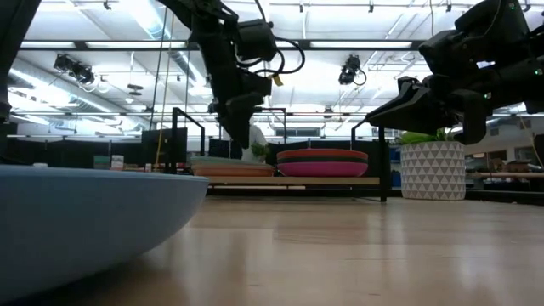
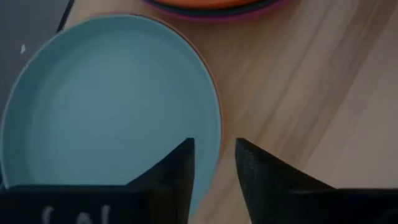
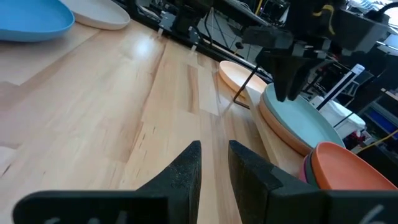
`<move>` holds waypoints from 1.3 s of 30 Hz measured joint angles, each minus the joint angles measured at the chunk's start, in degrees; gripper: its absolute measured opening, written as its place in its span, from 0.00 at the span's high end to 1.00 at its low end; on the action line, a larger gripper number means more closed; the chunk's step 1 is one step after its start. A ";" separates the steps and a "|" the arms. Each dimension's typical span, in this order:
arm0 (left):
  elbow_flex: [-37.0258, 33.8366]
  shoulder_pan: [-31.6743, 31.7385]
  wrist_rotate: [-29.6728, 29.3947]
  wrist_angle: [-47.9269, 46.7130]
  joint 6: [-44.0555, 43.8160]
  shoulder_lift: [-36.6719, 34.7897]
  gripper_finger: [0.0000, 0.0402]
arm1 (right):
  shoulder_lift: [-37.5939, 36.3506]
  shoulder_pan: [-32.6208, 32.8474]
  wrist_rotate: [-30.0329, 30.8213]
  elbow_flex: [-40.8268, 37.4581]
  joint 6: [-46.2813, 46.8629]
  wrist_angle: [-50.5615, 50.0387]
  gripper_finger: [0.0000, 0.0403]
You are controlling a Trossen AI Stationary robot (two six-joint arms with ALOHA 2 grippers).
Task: Place and stack plates onto a shelf
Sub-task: Stack the light orange plate on top of the light blue plate on the shelf
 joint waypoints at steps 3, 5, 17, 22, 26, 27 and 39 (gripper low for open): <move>2.62 -0.42 0.21 -4.11 -1.76 -0.31 0.67 | 0.00 -0.01 0.00 0.00 0.00 -0.53 0.79; 4.73 -1.25 1.09 -7.67 -2.76 -0.50 0.66 | 0.00 0.00 0.02 0.00 0.00 -1.06 0.79; 10.08 -12.30 -4.04 -28.46 -12.71 -4.62 0.66 | 0.00 0.00 -0.27 0.00 0.99 -1.20 0.79; 6.99 -14.04 -7.08 -26.59 -16.33 -13.28 0.70 | 0.00 0.05 -0.60 0.00 1.53 -1.73 0.79; 2.38 -14.32 -9.10 -25.30 -19.68 -20.00 0.73 | 0.00 0.05 -0.65 0.00 1.67 -1.75 0.79; 0.73 -14.32 -9.43 -25.37 -20.51 -21.43 0.73 | 0.00 0.05 -0.90 0.00 1.93 -1.75 0.79; -20.05 -14.25 -9.75 -21.24 -26.96 -34.90 0.74 | 0.00 0.05 -1.97 0.00 2.40 -2.00 0.79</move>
